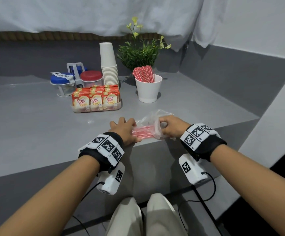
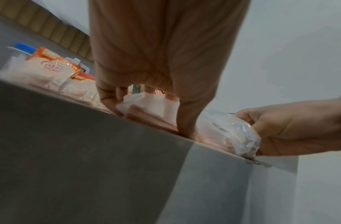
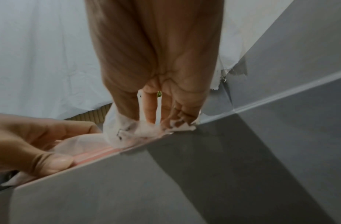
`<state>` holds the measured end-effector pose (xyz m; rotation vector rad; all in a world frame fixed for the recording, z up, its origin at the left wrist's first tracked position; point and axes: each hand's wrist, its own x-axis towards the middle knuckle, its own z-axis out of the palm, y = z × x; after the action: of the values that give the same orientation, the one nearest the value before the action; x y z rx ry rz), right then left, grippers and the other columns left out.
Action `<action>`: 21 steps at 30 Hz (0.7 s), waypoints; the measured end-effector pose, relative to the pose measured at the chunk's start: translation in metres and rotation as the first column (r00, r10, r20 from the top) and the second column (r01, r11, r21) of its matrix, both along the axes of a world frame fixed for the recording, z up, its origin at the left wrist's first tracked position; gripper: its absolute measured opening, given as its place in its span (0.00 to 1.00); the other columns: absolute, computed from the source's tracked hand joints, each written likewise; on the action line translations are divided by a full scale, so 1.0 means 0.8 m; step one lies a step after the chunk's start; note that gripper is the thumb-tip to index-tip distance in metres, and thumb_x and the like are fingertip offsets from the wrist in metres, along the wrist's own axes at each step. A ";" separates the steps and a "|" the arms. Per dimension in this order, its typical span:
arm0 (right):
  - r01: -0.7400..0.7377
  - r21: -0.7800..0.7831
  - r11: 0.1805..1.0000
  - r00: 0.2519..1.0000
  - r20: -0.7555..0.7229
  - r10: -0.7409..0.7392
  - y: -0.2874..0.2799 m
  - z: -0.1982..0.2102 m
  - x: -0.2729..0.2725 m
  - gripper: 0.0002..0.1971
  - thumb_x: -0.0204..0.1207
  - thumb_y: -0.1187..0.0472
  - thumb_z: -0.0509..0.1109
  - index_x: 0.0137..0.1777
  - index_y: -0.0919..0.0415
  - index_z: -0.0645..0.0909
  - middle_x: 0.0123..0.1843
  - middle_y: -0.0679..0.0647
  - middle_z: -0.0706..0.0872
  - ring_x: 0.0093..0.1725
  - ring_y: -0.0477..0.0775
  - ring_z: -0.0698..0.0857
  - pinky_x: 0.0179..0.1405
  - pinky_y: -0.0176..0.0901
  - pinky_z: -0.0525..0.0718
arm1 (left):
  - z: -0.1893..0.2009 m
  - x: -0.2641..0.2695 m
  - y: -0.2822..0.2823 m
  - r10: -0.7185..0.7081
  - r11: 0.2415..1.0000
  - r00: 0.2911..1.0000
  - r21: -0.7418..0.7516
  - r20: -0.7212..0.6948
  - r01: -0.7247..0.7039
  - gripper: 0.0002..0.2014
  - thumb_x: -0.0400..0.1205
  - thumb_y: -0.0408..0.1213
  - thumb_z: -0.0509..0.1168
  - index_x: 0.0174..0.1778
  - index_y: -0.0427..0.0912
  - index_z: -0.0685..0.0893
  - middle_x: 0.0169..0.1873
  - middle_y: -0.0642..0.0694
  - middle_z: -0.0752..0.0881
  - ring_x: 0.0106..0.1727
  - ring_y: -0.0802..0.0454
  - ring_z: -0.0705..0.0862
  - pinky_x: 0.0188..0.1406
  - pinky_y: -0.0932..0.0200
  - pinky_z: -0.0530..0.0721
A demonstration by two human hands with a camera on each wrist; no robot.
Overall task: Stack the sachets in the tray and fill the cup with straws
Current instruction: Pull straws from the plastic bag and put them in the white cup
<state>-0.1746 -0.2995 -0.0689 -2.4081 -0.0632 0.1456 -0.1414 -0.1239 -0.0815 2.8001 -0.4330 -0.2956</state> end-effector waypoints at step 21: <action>0.181 0.572 0.800 0.978 -0.023 -0.205 0.007 -0.034 0.018 0.14 0.79 0.74 0.59 0.35 0.58 0.76 0.25 0.58 0.72 0.14 0.48 0.69 0.11 0.30 0.62 | -0.016 -0.014 0.014 0.008 0.933 0.999 -0.360 0.049 0.010 0.14 0.84 0.40 0.60 0.57 0.32 0.76 0.48 0.38 0.80 0.50 0.44 0.78 0.49 0.58 0.72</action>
<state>-0.1605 -0.2937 -0.0957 -1.7946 0.1095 -0.0208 -0.1523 -0.1128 -0.0944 2.4508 -0.4493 -0.1300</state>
